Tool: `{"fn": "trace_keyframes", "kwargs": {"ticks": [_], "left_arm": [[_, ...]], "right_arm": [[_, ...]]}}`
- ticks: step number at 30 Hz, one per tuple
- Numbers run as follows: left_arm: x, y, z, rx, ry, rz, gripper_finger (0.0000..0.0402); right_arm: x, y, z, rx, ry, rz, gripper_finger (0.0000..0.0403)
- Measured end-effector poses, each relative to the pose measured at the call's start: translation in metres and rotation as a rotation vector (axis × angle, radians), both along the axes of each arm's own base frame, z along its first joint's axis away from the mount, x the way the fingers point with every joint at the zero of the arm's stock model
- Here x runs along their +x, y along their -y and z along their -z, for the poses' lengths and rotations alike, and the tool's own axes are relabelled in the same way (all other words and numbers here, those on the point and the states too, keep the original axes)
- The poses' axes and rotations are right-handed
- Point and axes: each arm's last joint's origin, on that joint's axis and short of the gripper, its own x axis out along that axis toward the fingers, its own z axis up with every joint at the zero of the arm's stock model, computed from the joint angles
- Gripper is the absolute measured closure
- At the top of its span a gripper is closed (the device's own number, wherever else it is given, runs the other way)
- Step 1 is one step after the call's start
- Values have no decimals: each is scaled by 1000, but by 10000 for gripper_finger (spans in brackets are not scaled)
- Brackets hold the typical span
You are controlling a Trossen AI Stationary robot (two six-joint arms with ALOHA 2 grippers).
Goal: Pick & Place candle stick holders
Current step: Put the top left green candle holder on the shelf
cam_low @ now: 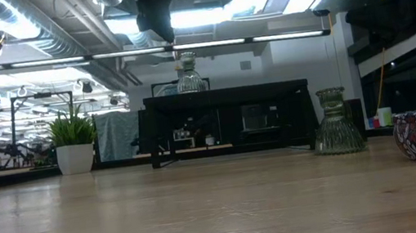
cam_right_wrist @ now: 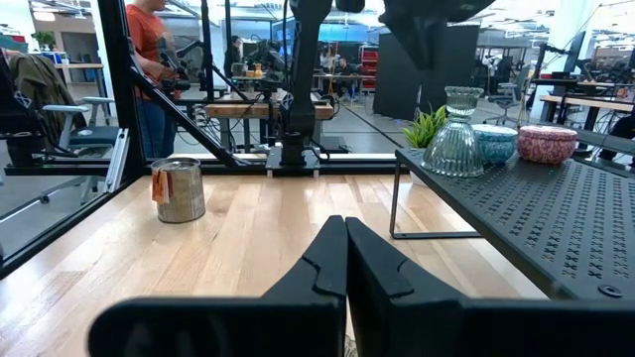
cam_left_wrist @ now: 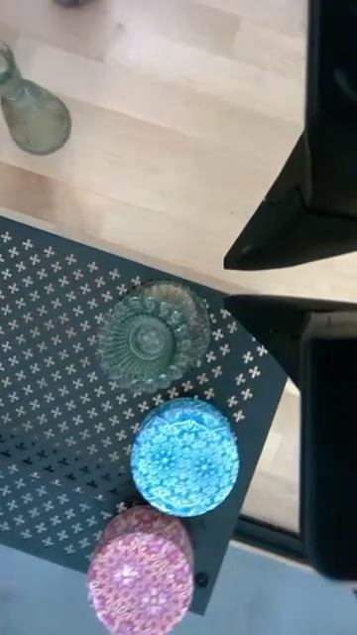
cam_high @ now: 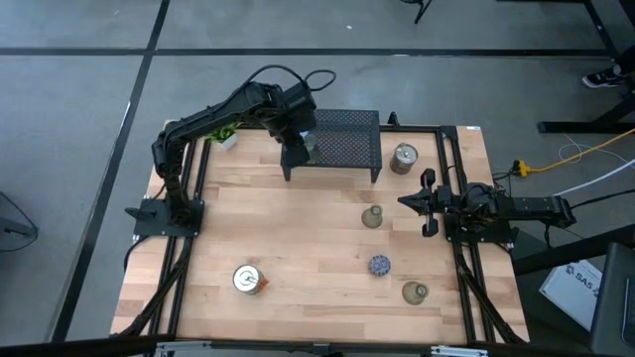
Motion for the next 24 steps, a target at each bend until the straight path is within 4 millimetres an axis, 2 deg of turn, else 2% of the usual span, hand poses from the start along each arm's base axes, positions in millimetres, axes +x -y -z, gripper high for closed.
{"fn": "trace_keyframes", "kwargs": {"ticks": [7,19,24], "left_arm": [[0,-4,10,7,-38,40,398],[-1,-12,41,-28,-109,22,400],[0,-19,46,-18,-89,12,400]], "right_arm": [[0,0,0,0,0,0,402],[0,0,0,0,0,0,402],[0,0,0,0,0,0,402]]}}
